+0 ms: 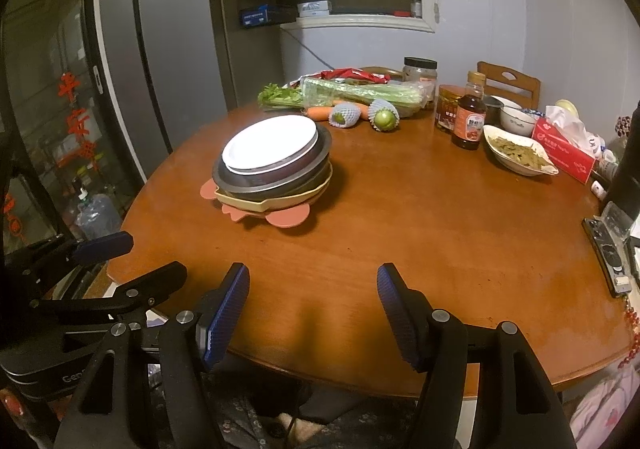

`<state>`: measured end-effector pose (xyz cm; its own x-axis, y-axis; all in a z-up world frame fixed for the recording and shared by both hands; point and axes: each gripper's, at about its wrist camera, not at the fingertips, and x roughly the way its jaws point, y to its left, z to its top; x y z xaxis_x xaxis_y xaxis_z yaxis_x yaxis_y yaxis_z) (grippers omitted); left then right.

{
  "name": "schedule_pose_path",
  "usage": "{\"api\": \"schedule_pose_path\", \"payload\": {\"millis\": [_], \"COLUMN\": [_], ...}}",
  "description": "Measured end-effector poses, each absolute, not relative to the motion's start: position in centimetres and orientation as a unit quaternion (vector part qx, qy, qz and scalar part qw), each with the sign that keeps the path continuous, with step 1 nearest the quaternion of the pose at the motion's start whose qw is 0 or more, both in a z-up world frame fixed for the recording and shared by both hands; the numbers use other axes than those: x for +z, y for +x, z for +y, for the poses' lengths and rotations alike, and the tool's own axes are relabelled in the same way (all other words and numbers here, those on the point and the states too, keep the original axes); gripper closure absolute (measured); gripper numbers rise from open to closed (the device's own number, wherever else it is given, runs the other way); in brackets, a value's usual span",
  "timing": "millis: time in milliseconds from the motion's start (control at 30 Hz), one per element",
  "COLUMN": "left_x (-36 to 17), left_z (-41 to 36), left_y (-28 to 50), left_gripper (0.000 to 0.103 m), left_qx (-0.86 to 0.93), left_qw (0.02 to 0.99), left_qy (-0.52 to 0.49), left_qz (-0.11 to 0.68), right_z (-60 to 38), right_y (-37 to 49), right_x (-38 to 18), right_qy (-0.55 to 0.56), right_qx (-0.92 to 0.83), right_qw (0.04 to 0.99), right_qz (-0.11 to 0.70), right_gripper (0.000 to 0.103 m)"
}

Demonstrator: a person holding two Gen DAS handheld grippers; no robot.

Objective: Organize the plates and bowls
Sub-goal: 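Open the left gripper and withdraw it from the stack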

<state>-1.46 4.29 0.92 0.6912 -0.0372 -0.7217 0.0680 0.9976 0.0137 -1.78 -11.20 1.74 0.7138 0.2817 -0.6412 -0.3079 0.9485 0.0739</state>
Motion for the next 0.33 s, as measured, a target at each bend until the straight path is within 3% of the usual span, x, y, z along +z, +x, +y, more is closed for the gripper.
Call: {"api": "schedule_pose_path", "payload": {"millis": [333], "left_x": [-0.2], "left_z": [4.5], "left_y": [0.0], "left_gripper": [0.036], "left_qx": [-0.044], "left_qw": [0.916], "left_qy": [0.012], "left_qz": [0.399], "right_z": [-11.6], "right_y": [-0.4], "right_x": [0.4], "right_qy": [-0.018], "right_qx": [0.161], "right_qw": [0.921], "right_qz": [0.355], "right_gripper": [0.035]}}
